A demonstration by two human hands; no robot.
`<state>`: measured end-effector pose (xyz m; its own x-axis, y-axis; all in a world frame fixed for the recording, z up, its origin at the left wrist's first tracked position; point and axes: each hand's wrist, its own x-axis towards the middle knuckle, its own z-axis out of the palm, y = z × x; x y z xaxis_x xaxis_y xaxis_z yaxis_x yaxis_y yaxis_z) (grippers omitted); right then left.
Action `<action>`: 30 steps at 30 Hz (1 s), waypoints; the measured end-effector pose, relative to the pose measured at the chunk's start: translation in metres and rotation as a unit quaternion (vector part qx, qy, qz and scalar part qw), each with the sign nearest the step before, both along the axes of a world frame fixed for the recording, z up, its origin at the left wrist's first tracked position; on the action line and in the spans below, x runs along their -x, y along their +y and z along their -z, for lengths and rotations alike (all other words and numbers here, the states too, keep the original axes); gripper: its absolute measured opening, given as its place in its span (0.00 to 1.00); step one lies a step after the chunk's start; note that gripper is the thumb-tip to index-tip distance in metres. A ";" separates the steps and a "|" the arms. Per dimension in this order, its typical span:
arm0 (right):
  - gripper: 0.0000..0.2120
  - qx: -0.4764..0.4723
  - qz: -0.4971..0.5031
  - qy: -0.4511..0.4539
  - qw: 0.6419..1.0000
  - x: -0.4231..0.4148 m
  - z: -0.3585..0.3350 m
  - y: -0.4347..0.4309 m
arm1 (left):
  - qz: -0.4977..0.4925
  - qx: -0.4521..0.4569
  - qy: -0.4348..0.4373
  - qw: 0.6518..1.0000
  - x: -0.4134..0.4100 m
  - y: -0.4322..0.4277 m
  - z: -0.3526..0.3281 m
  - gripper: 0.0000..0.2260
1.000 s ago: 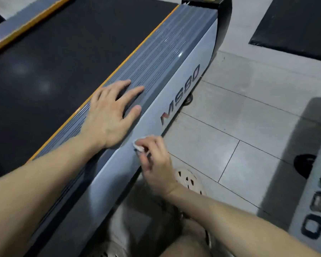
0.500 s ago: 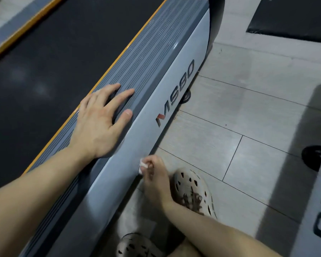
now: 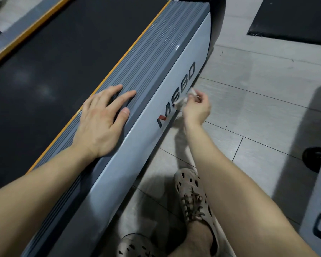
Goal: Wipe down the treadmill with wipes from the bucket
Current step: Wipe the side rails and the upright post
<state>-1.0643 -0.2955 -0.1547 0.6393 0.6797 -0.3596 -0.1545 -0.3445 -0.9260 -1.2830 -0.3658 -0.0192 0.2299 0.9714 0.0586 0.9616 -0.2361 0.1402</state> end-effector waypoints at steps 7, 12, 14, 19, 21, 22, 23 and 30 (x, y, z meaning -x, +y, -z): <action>0.06 -0.111 -0.234 -0.004 0.966 0.076 -0.006 -0.139 | -0.002 -0.001 0.005 1.000 0.000 0.000 0.000 0.22; 0.04 -0.057 -0.284 0.012 0.957 0.086 0.027 -0.153 | -0.002 0.000 0.001 1.000 0.001 0.000 0.001 0.22; 0.04 0.002 -0.218 0.038 0.975 0.063 0.042 -0.092 | -0.002 0.002 0.001 1.000 0.001 0.000 0.000 0.22; 0.11 0.053 -0.168 0.032 0.984 0.052 0.050 -0.053 | -0.002 0.002 0.001 1.000 0.001 0.000 0.000 0.22; 0.12 0.006 -0.253 0.044 0.967 0.074 0.049 -0.111 | -0.001 -0.001 0.000 1.000 0.001 -0.001 0.001 0.22; 0.13 -0.017 -0.307 0.062 0.950 0.084 0.047 -0.147 | -0.001 -0.002 0.000 1.000 0.001 -0.001 0.001 0.22; 0.12 -0.029 -0.349 0.075 0.934 0.090 0.047 -0.179 | -0.002 -0.004 0.000 1.000 0.002 0.000 0.002 0.22; 0.06 -0.181 -0.214 -0.002 0.960 0.059 -0.028 -0.104 | 0.000 -0.008 0.000 1.000 0.001 0.000 0.002 0.22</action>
<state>-1.1234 -0.3995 -0.1272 0.2752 0.9601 -0.0491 -0.0667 -0.0319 -0.9973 -1.2841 -0.3654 -0.0212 0.2298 0.9704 0.0743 0.9617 -0.2381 0.1356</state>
